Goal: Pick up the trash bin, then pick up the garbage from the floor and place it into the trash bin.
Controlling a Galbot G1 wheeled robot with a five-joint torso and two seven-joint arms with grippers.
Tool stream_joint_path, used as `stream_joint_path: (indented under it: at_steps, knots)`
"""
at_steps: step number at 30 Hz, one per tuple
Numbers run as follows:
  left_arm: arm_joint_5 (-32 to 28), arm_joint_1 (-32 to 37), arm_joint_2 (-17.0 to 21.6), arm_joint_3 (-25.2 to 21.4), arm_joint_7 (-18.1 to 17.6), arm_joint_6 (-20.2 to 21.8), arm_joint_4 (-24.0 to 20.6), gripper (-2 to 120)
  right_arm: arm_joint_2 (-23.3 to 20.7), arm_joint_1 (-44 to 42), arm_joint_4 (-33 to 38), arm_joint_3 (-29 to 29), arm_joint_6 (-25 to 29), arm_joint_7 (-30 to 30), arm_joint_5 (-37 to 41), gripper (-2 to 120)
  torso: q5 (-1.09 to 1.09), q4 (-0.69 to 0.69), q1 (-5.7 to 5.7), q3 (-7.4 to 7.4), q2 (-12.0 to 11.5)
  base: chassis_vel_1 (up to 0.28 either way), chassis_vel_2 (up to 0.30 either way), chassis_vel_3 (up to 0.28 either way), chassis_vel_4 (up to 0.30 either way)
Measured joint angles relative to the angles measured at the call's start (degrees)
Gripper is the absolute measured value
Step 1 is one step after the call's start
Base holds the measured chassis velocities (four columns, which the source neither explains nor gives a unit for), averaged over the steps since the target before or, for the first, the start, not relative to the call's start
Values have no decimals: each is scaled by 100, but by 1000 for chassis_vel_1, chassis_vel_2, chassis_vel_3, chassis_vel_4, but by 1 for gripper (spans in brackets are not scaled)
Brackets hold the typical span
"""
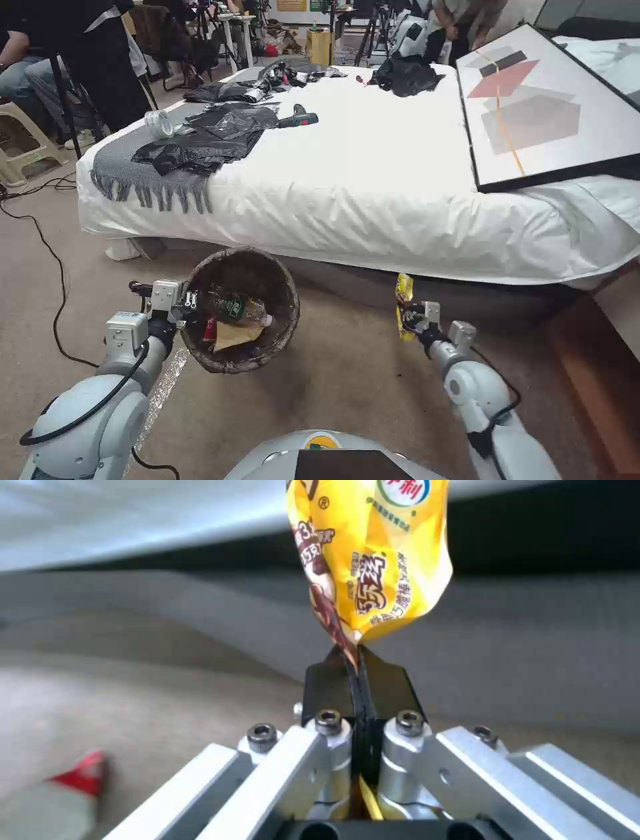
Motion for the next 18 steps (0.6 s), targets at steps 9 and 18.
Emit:
stream_joint_path:
  at_steps: [9,18]
  knots:
    - [11,17,12,18,-3,19,0,3,-660,-181,1670,-187,-428,173,319,0,0,1,0,0,0,0,0,0,0]
    - [10,5,44,48,-9,27,0,3,-1538,672,2603,-753,-790,612,1279,0,-1,1,0,0,0,0,0,0,0]
